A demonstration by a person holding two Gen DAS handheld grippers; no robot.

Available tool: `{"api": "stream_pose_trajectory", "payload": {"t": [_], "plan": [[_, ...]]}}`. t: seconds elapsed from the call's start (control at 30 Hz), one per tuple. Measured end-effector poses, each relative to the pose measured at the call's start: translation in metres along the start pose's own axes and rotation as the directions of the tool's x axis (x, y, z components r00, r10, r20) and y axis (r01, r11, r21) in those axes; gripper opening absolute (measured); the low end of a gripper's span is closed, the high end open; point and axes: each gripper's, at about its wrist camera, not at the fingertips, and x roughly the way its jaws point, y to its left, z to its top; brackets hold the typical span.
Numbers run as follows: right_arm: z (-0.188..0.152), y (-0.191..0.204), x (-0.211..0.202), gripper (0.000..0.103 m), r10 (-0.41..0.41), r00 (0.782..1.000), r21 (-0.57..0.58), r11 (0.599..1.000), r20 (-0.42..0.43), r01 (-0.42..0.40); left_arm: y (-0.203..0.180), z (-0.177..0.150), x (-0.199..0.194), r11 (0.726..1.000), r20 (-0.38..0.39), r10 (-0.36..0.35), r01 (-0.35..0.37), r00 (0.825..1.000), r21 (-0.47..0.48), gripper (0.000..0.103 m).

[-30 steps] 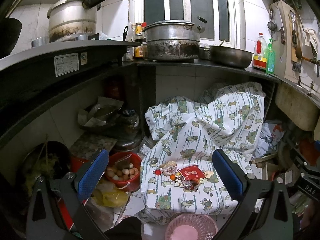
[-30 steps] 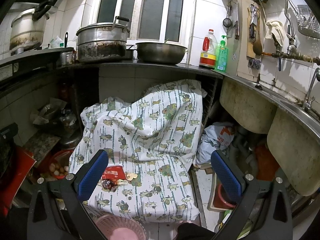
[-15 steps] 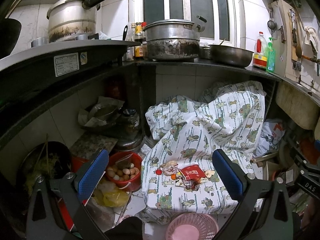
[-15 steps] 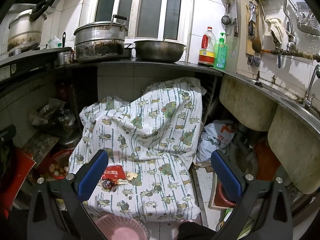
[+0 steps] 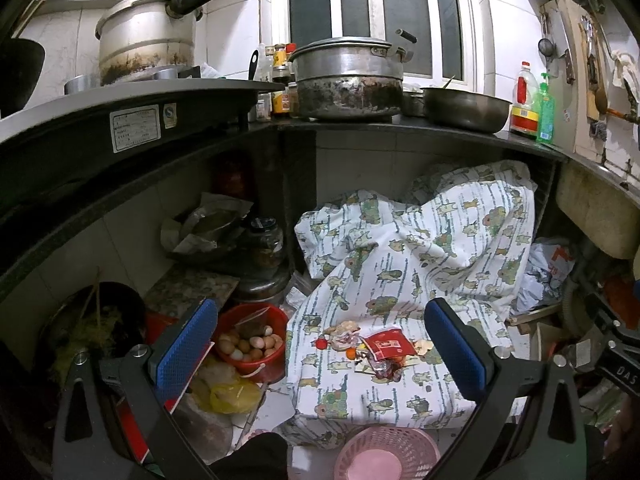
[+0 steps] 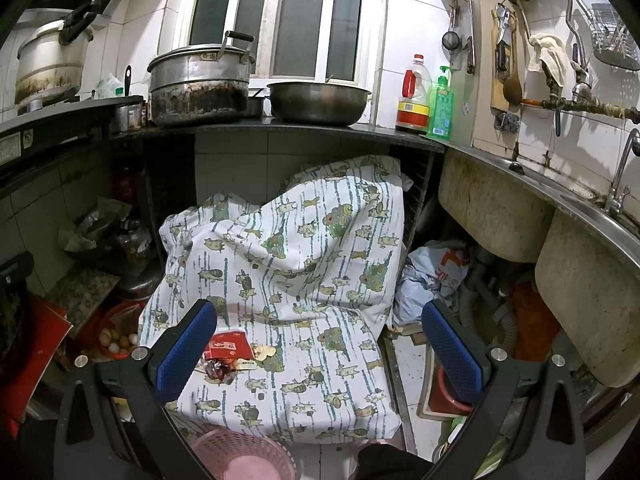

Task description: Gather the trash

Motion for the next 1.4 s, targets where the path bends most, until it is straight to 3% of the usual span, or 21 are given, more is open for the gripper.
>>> {"api": "stream_pose_trajectory", "payload": {"t": [0.27, 0.97, 1.4], "plan": [[0.001, 0.0, 0.001, 0.103, 0.003, 1.0, -0.002, 1.0, -0.001, -0.003, -0.008, -0.001, -0.003, 0.999, 0.02, 0.03, -0.031, 0.999, 0.039, 0.103], [0.001, 0.0, 0.001, 0.103, 0.003, 1.0, 0.0, 1.0, -0.002, -0.003, -0.014, -0.005, -0.002, 0.999, 0.009, -0.041, 0.041, 0.999, 0.034, 0.103], [0.001, 0.0, 0.001, 0.103, 0.004, 1.0, 0.001, 1.0, -0.001, -0.004, -0.012, -0.006, 0.0, 0.999, 0.004, -0.041, 0.041, 0.999, 0.032, 0.103]]}}
